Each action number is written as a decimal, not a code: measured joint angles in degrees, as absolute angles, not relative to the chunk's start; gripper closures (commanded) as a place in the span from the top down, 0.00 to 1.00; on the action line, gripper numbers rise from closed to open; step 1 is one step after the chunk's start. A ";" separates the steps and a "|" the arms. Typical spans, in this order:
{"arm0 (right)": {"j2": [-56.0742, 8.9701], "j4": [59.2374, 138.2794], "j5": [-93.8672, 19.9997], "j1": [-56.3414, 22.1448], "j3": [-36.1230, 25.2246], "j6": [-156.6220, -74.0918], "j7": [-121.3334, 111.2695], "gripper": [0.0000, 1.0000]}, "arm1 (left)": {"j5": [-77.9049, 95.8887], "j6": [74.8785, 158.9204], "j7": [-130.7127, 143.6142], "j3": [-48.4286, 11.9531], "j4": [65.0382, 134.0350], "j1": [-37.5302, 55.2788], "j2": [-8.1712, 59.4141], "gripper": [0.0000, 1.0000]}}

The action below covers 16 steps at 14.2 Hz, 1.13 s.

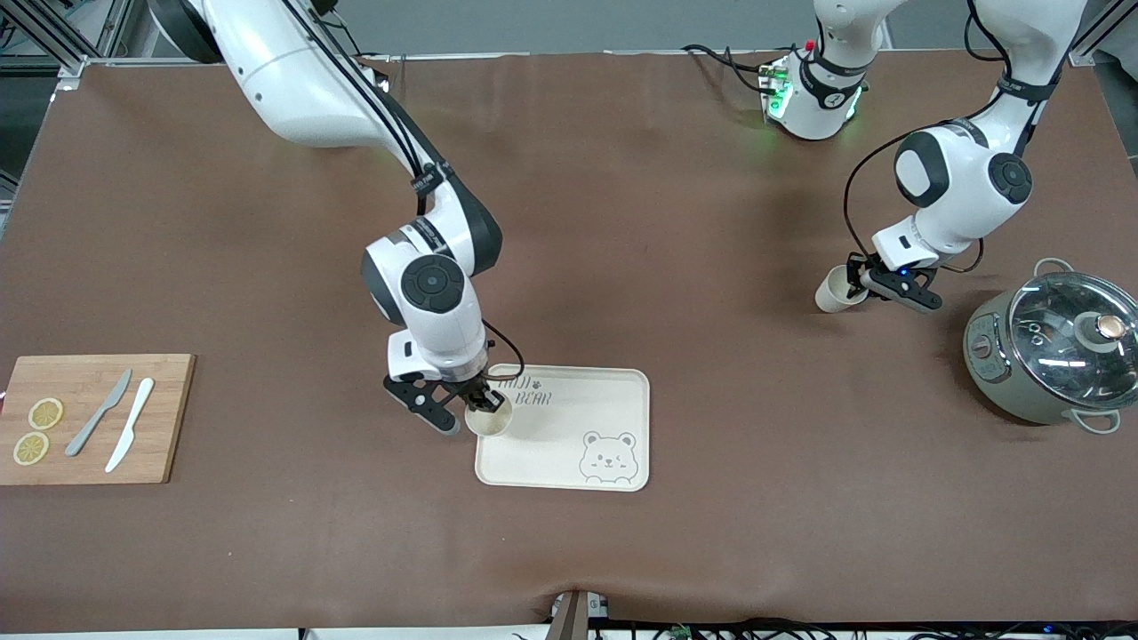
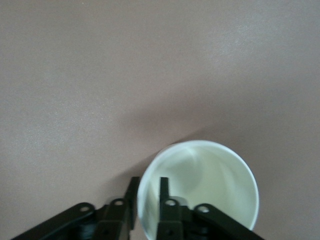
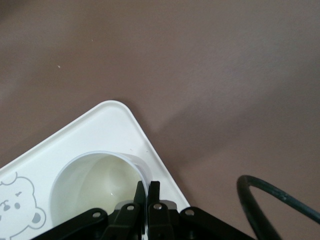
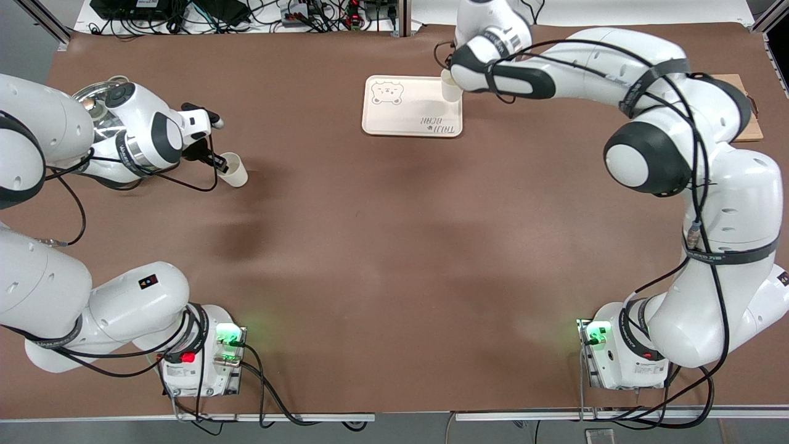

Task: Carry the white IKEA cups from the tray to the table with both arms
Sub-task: 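Carry the cup with the right gripper toward the cutting board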

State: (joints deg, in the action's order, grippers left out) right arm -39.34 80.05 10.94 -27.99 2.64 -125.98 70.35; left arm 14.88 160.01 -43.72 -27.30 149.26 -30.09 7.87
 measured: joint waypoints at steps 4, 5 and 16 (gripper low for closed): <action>-31.67 79.96 4.82 -23.05 2.45 -113.73 54.72 0.00 | 14.82 160.01 -43.72 -27.31 149.05 -30.08 7.68 0.68; -29.55 80.07 3.80 -20.98 2.40 -110.70 49.80 0.00 | 14.81 160.01 -43.72 -27.31 148.99 -30.07 7.53 0.72; -10.20 100.73 2.87 0.75 2.11 -109.27 5.82 0.00 | 14.81 147.60 -41.15 -27.32 144.96 -30.08 0.21 1.00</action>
